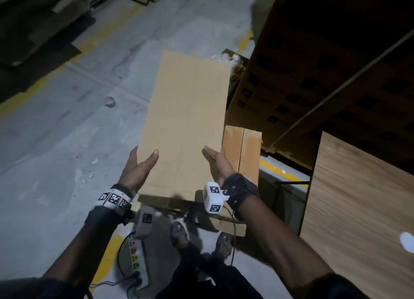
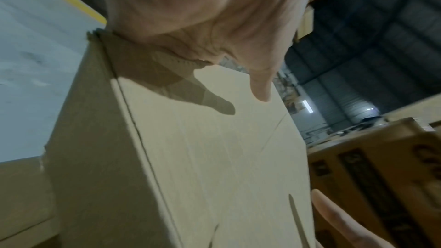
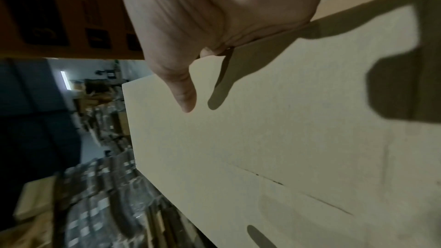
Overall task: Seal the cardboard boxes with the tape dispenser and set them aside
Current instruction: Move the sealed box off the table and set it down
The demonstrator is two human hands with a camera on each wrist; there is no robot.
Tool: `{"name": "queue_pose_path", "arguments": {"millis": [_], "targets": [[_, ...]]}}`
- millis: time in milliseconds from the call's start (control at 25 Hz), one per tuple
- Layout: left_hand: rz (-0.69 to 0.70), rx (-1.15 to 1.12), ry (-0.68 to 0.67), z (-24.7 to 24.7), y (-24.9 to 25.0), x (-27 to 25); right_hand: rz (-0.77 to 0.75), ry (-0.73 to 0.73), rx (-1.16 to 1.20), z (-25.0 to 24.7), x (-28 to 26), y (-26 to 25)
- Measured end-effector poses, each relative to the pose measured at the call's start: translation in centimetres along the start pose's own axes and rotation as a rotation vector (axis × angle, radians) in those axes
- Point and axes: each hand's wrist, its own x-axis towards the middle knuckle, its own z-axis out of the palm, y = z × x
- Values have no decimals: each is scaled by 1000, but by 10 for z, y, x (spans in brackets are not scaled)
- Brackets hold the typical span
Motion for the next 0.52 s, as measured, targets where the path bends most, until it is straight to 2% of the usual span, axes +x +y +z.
{"name": "queue_pose_path", "arguments": {"millis": [160, 240, 360, 520], "targets": [[162, 52, 91, 24, 57, -37, -146, 27, 115, -11, -49, -50], [198, 104, 107, 46, 77, -59, -207, 83, 191, -24, -76, -67], [254, 165, 78, 87, 92, -85, -270, 176, 253, -61, -121, -83], [354, 259, -50, 162, 100, -121, -384, 374, 260, -137, -184, -80]]}}
